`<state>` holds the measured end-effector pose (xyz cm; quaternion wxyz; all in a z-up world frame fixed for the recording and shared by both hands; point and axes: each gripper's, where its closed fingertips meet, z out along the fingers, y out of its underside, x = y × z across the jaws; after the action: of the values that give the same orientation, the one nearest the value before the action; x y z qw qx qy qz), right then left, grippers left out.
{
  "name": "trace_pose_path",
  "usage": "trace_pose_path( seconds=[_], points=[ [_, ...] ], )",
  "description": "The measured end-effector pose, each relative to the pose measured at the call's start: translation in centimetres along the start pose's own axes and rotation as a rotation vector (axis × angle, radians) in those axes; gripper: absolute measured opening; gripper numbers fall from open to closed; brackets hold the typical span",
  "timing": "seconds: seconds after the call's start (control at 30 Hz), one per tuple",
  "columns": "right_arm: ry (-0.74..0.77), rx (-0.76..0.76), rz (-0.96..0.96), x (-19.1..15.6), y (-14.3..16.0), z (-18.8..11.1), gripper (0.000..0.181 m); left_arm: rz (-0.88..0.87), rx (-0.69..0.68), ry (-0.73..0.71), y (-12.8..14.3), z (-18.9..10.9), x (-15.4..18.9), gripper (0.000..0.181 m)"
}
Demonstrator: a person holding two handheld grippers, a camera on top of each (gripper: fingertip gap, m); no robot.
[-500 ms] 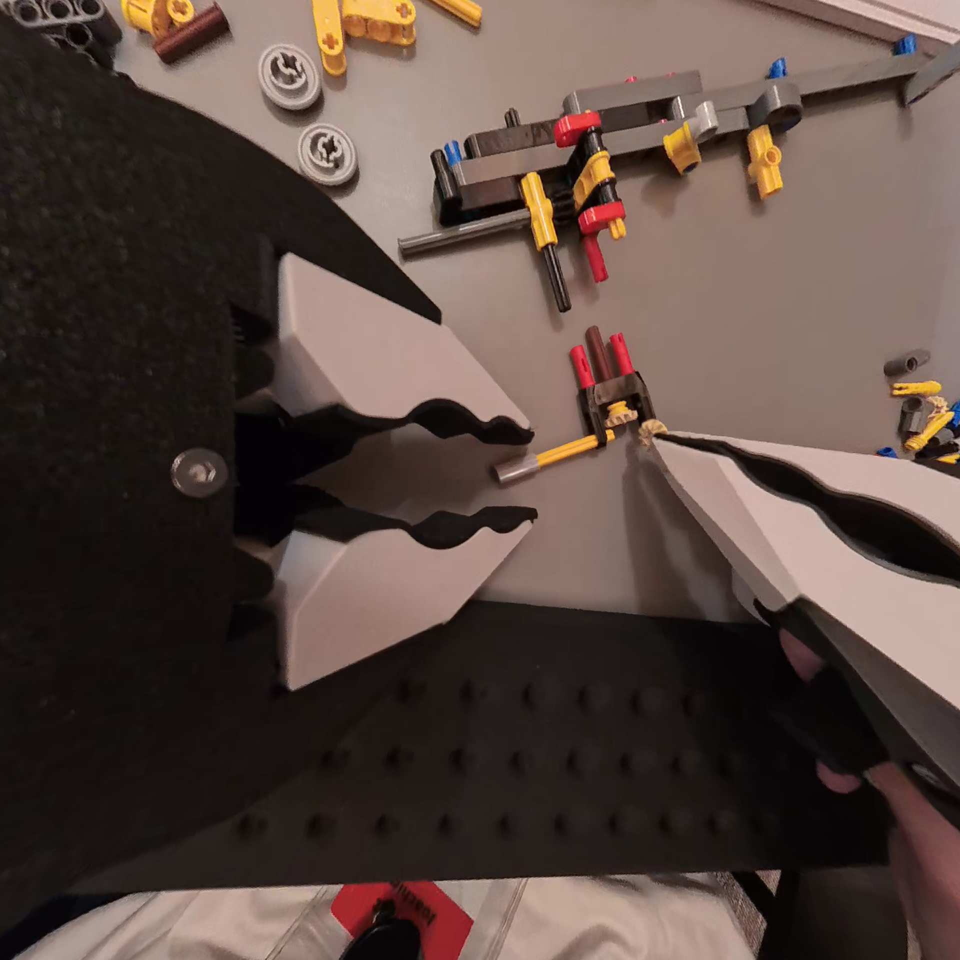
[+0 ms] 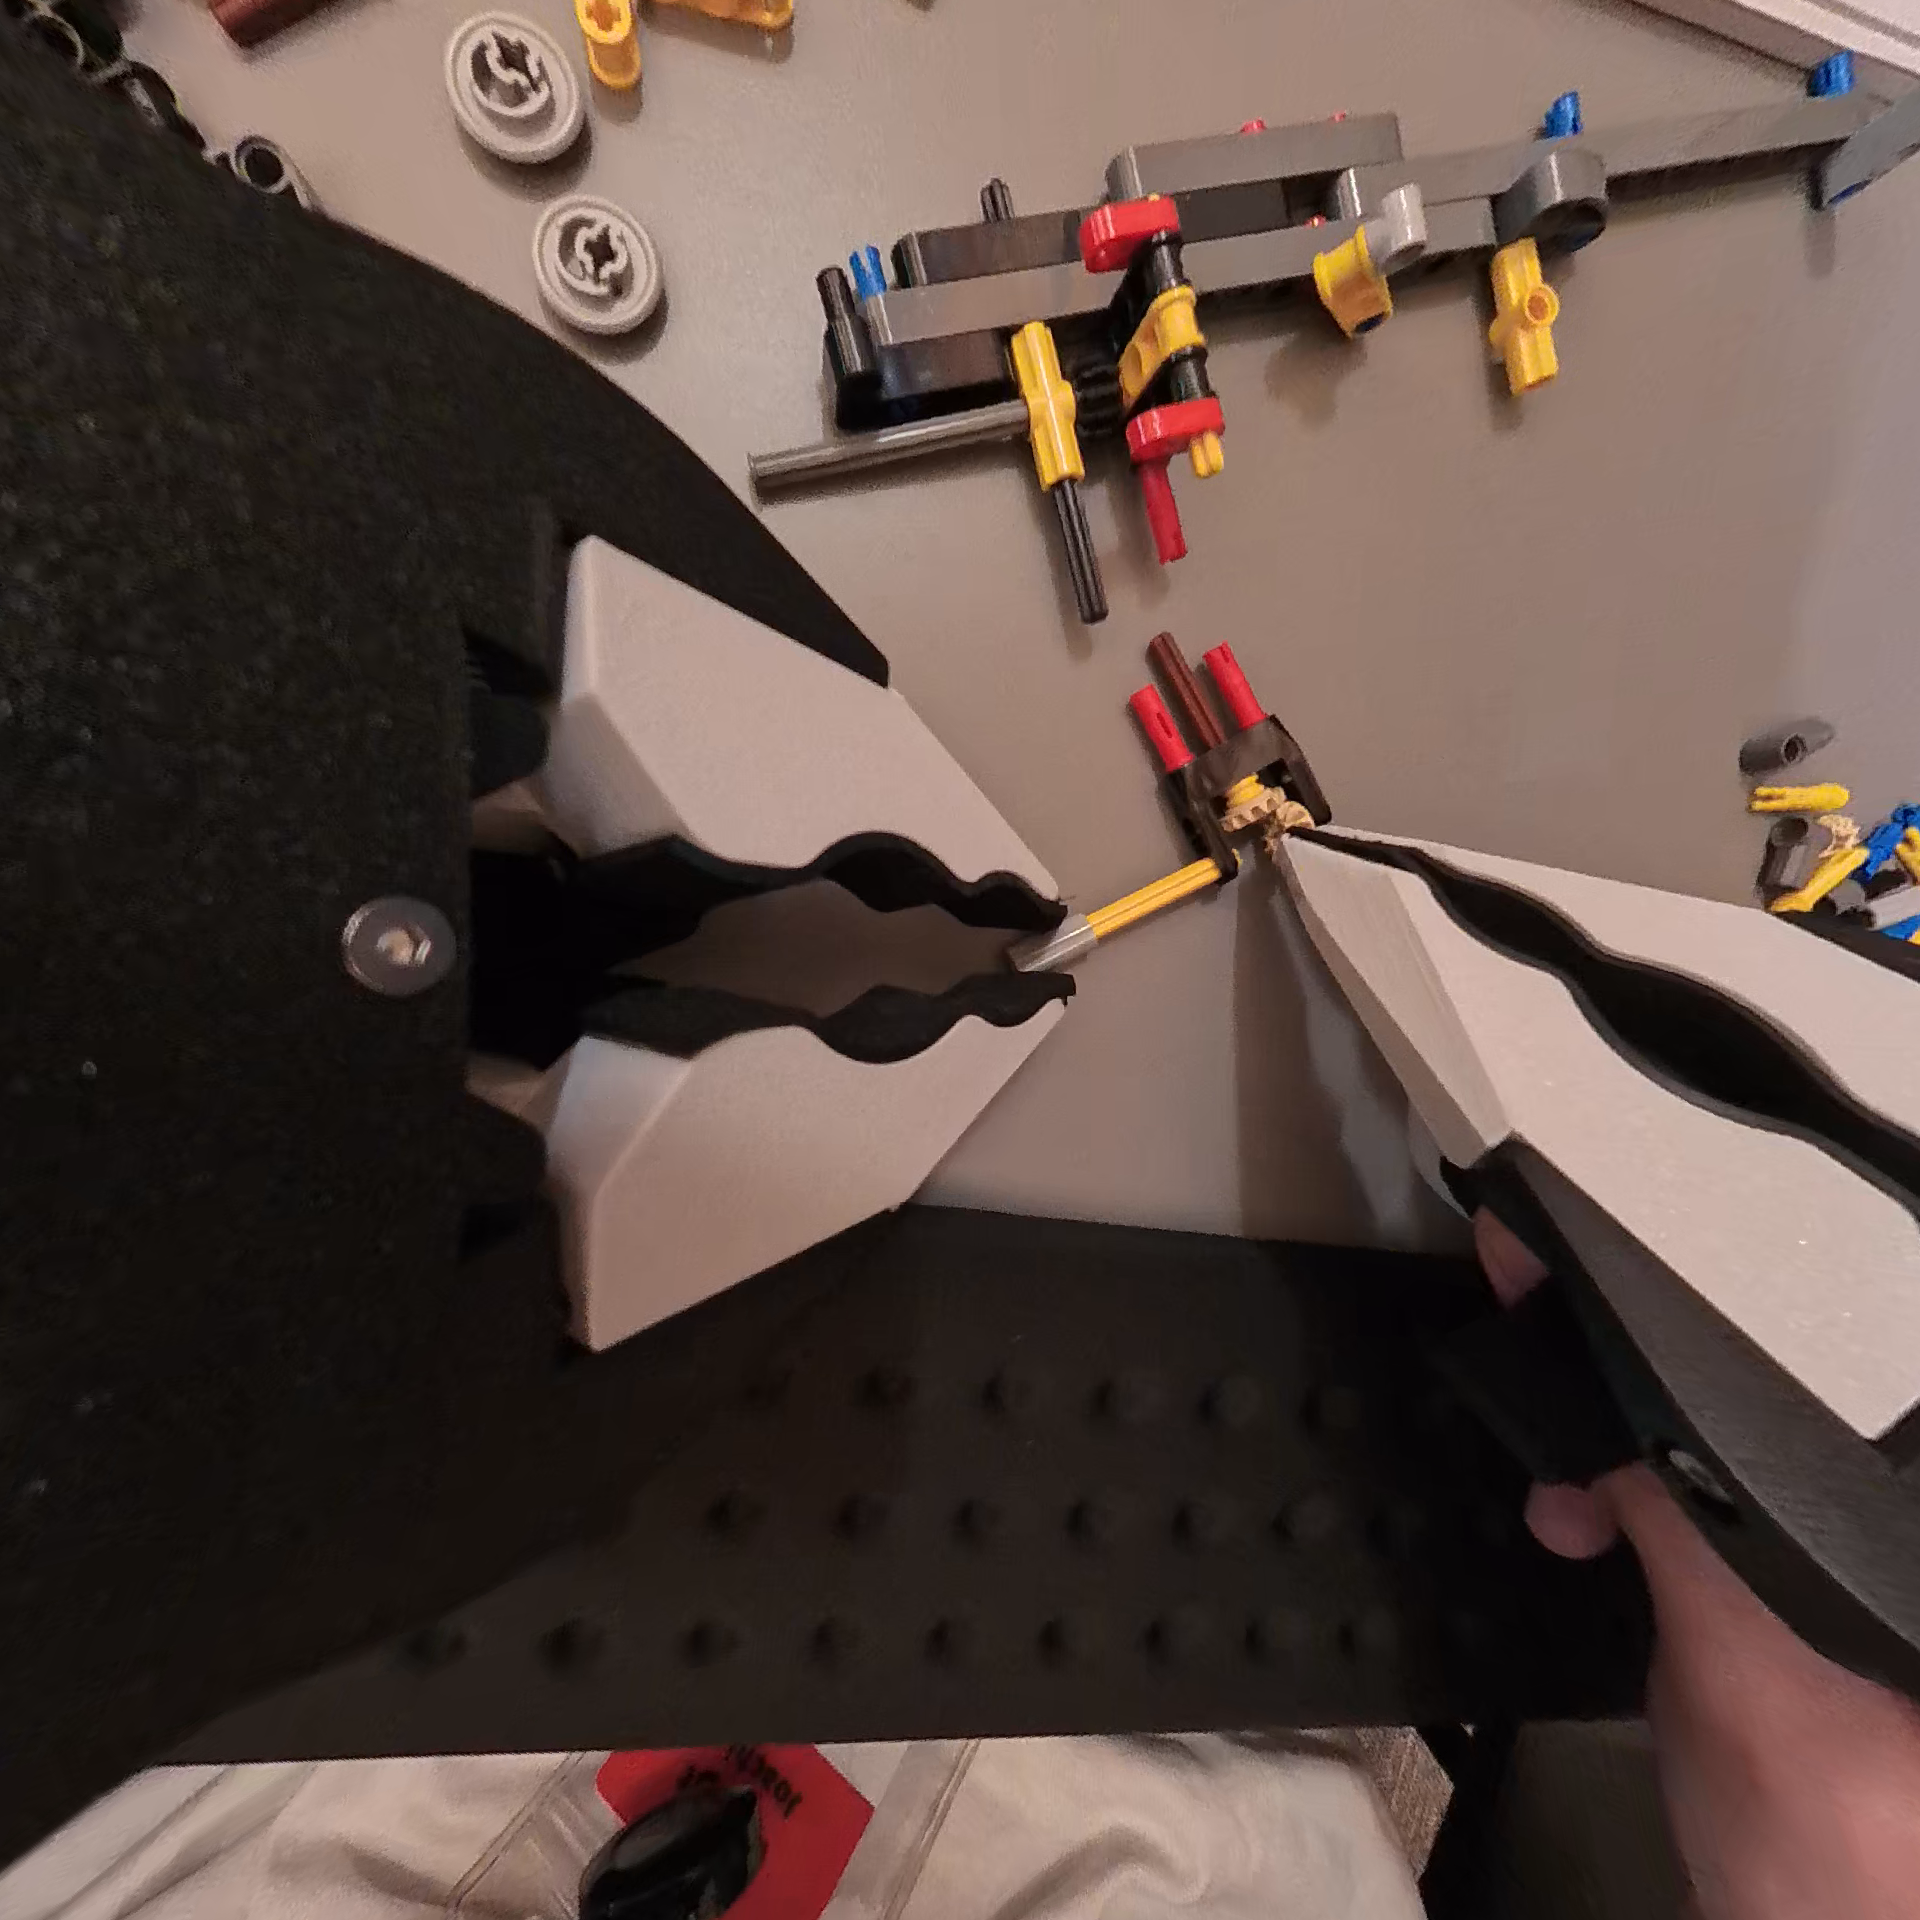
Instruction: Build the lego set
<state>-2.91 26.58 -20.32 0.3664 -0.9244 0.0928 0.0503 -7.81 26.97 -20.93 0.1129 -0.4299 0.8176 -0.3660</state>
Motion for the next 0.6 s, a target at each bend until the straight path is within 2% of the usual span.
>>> trace_pose_path(
  seconds=[0.6],
  points=[
    [-0.035, -0.014, -0.063, 0.35, -0.3, 0.39, 0.002, -0.023, -0.017, 0.004, 0.03, -0.13, -0.45, 0.007]
  ],
)
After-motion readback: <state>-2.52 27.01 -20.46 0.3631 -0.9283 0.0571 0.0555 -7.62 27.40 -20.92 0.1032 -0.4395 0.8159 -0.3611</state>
